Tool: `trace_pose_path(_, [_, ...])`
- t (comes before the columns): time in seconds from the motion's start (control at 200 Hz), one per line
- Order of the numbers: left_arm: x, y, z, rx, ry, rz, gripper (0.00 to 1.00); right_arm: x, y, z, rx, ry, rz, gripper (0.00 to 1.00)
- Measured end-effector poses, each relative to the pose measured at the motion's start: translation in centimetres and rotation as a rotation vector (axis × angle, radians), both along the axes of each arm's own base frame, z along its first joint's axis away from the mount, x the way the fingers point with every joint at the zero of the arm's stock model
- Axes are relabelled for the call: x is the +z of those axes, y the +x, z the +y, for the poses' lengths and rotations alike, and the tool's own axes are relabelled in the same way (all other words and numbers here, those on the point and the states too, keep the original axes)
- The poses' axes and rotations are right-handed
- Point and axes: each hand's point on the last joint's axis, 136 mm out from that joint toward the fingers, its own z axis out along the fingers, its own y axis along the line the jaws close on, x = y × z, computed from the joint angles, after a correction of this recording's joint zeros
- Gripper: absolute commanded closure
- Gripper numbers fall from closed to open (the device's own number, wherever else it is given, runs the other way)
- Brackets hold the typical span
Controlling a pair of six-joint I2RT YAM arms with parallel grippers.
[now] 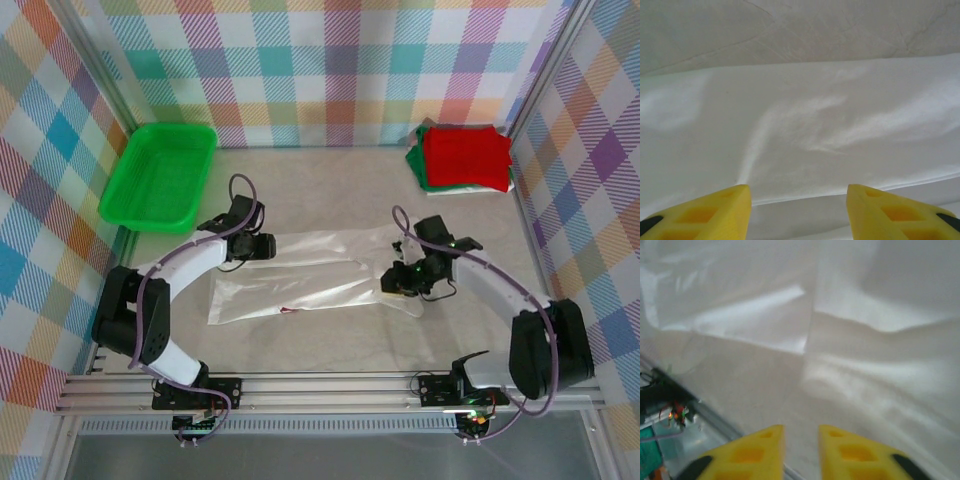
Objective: Fold and stack the t-shirts
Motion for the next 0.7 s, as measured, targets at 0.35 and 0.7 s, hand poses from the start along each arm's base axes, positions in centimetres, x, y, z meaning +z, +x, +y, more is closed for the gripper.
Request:
trace_pose_path(0.35, [0.2,3.8,-1.0,0.006,-0.013,-0.043,0.49,4.3,5.5,-0.7,-0.144,-0.024,-0.144,0.75])
trace_pose_path(0.7, [-6.1,9.7,0.9,0.102,-0.054,0.095,0.49,-4.2,16.1,-3.2,-0.282,-0.359,-0.047,0.80])
